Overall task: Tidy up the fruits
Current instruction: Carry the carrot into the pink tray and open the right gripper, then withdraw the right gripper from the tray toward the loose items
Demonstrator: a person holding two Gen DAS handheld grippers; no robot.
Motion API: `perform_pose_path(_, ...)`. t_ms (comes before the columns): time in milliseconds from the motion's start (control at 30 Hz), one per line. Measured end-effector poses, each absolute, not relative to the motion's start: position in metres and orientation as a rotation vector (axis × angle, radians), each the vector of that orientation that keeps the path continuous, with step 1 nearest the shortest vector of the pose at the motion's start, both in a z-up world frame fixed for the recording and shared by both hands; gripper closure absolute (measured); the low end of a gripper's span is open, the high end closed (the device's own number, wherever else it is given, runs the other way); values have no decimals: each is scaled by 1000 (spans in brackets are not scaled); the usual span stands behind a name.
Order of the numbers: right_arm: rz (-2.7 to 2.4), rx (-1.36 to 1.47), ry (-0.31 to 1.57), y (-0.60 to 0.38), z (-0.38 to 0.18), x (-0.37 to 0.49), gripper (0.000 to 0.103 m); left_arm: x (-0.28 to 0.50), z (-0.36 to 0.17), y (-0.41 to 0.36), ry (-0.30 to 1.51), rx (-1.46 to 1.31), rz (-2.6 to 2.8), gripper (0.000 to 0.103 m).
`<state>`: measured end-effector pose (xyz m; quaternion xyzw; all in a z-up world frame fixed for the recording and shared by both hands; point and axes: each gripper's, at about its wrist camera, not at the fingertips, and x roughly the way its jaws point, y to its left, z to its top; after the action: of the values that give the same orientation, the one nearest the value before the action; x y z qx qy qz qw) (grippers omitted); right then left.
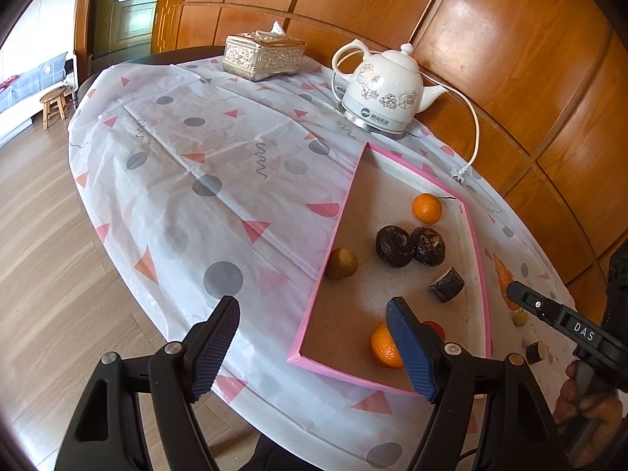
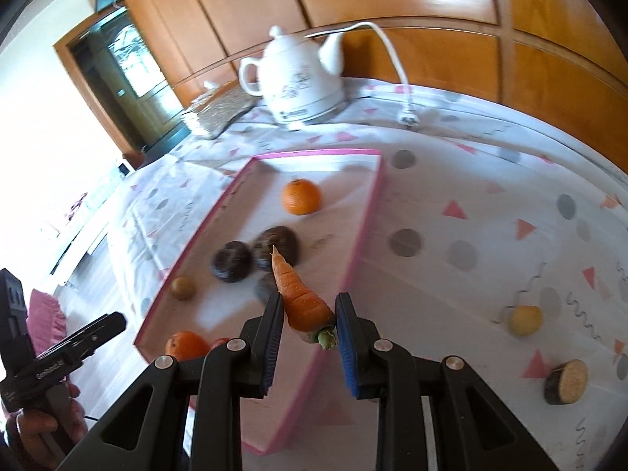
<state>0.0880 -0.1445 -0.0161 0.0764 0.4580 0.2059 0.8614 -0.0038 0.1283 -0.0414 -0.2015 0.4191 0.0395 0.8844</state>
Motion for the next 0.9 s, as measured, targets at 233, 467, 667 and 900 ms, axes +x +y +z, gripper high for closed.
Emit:
perform_pose_path(233,484,132,979,-118,-19,85,76,-4,-43,131,873,-429,90,25)
perform_pose_path(467,535,89,1003,-88,-24,85,76,-4,-46,133,882,-437,97,24)
perform_pose_path(667,541,54,1021,-71,-30,83,75,-4,-46,134,883,-438,98,24)
perform_pose_path(900,516,49,1021,-76,-33,77,73,-4,-48,134,882,-438,97,24)
